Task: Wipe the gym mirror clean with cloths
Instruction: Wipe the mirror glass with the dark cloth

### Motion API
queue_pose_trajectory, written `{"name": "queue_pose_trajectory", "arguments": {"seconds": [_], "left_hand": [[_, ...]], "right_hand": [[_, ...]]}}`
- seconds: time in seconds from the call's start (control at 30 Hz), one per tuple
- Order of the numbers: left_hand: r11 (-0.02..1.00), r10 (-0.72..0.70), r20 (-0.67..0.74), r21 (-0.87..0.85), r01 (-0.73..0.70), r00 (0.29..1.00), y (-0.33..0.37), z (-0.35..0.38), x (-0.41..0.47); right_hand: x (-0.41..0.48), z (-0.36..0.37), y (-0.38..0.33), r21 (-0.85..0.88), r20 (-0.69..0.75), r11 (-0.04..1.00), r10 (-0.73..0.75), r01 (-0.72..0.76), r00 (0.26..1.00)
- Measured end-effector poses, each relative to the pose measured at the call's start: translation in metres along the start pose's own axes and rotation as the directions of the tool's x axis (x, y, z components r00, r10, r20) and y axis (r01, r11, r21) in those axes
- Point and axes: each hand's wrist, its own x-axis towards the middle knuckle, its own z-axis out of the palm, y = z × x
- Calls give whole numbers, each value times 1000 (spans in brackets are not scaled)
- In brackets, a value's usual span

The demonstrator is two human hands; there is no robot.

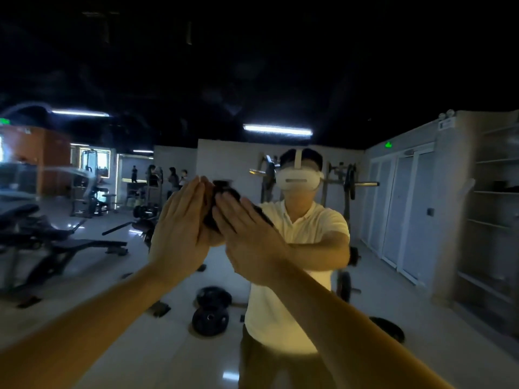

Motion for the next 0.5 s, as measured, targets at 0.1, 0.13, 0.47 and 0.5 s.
{"name": "queue_pose_trajectory", "arguments": {"seconds": [0.1, 0.13, 0.47, 0.5], "left_hand": [[1000, -1, 30, 27, 0, 1000, -4, 14, -20], [999, -5, 45, 38, 4, 999, -4, 19, -24], [999, 19, 120, 37, -24, 993, -7, 34, -31], [998, 46, 134, 29, -50, 990, -12, 29, -31]], "right_hand": [[-52, 2, 20, 32, -9, 998, 49, -48, 999], [-67, -1, 38, 26, -39, 987, 160, -159, 986], [-72, -14, 69, 272, -153, 557, 830, -785, 536], [-60, -9, 50, 261, -135, 605, 794, -752, 592]]}}
